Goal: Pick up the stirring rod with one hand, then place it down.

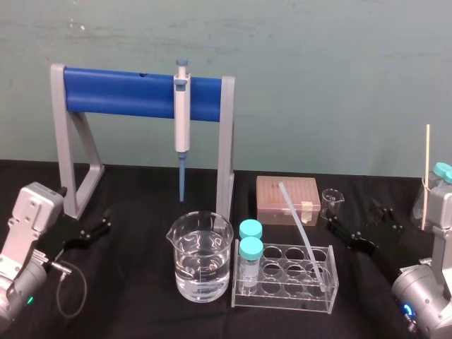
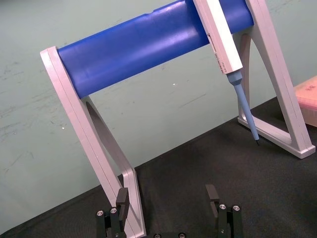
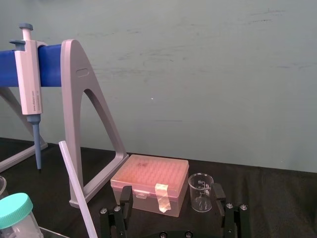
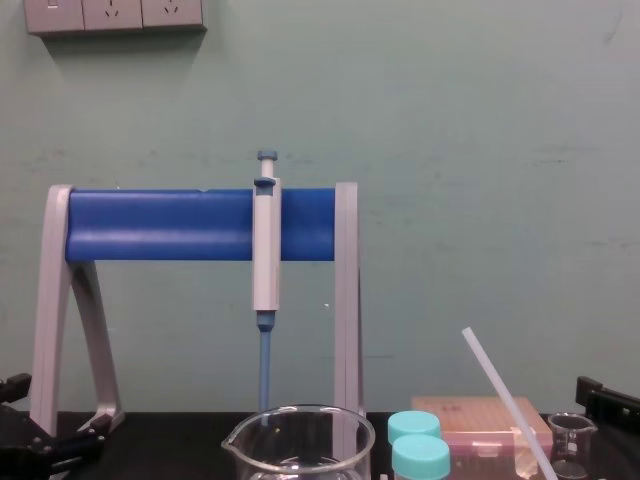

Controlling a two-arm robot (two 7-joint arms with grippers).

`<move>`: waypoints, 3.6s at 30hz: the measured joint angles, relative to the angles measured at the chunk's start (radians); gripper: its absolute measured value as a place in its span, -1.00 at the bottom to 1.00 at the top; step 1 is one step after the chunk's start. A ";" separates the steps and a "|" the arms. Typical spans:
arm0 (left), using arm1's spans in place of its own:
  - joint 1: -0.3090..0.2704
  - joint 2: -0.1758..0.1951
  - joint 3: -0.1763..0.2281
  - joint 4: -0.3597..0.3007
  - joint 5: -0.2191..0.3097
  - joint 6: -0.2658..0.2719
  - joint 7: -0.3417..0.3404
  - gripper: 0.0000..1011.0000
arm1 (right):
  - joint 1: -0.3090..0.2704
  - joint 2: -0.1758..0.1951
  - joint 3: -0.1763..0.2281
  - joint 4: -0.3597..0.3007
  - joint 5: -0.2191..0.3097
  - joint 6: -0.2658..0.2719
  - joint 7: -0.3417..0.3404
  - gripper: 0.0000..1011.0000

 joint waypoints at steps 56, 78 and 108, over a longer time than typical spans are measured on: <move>0.000 0.000 0.000 0.000 0.000 0.000 0.000 0.98 | 0.000 0.000 0.000 0.000 0.000 0.000 0.000 0.98; 0.000 0.000 0.000 0.000 0.000 0.000 0.000 0.98 | 0.000 0.000 0.000 0.000 0.000 0.000 0.000 0.98; 0.000 0.000 0.000 0.000 0.000 0.000 0.000 0.98 | -0.001 -0.005 -0.001 -0.002 -0.031 -0.030 0.020 0.98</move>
